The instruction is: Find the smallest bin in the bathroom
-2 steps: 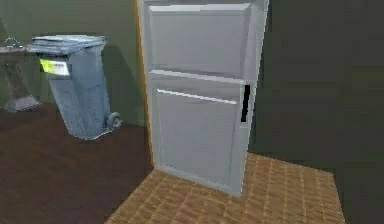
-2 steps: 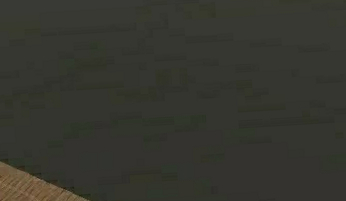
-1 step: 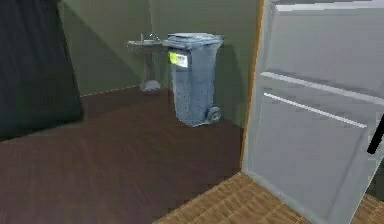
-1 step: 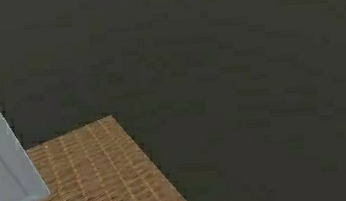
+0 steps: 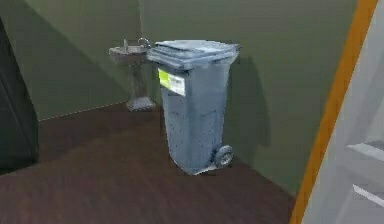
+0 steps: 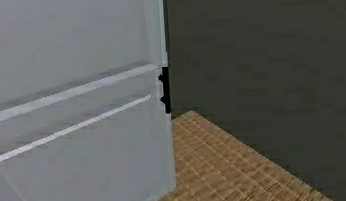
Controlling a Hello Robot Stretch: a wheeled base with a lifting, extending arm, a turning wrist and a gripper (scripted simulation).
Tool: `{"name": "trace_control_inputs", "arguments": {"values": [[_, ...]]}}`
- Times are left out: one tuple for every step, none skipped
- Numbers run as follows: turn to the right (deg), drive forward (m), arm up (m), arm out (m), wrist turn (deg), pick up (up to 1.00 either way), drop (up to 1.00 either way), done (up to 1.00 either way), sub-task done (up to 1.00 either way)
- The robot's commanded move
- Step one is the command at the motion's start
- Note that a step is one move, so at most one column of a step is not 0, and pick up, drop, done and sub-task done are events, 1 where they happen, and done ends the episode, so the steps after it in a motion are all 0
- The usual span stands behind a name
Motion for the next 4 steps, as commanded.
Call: {"name": "trace_control_inputs", "arguments": {"values": [[0.0, 0.65, 0.00, 0.00, 0.0, 0.00, 0.00, 0.00, 0.00], [-45.0, 0.00, 0.00, 0.00, 0.0, 0.00, 0.00, 0.00, 0.00], [-36.0, 0.00, 0.00, 0.00, 0.0, 0.00, 0.00, 0.00, 0.00], [0.0, 0.10, 0.00, 0.00, 0.0, 0.00, 0.00, 0.00, 0.00]]}}
